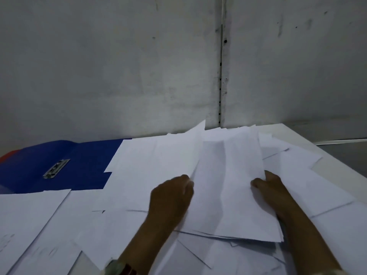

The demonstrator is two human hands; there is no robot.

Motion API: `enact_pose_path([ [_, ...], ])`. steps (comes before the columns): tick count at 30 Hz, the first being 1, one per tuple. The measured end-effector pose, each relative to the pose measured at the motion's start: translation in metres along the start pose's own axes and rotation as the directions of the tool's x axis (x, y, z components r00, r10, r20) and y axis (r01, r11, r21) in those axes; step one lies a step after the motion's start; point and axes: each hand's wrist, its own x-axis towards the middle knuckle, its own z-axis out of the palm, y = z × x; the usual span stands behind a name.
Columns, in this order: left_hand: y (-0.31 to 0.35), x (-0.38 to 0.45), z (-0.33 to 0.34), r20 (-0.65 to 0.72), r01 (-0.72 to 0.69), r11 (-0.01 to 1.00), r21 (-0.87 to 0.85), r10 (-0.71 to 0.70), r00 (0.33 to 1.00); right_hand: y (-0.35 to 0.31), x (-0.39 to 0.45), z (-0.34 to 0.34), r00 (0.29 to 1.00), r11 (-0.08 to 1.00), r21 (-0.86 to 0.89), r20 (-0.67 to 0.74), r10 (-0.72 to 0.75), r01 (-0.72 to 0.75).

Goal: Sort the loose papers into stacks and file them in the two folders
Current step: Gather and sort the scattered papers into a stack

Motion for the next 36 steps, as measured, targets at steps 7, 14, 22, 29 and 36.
enact_pose_path([
  [7,0.049,-0.024,0.037,0.029,-0.096,0.994,-0.060,0.098,0.995,0.000,0.001,0.003,0.999,0.999,-0.035,0.030,-0.022,0.023],
  [14,0.083,-0.027,0.036,0.129,-0.112,0.964,-0.240,0.146,0.981,-0.001,0.003,0.003,0.995,0.999,-0.034,0.101,0.004,0.000],
  [22,0.080,-0.024,0.023,0.329,0.270,0.643,-0.717,-0.029,0.944,0.008,0.003,0.000,0.994,0.997,-0.048,0.094,-0.050,0.054],
  [29,0.000,-0.013,0.001,0.169,0.469,0.523,-0.712,-0.521,0.837,0.002,0.001,-0.002,0.982,0.986,0.147,0.163,-0.099,0.075],
  [36,-0.036,-0.013,-0.012,0.616,0.742,0.099,-0.663,-0.493,0.615,0.003,-0.002,0.008,0.951,0.976,0.209,0.286,-0.119,0.059],
])
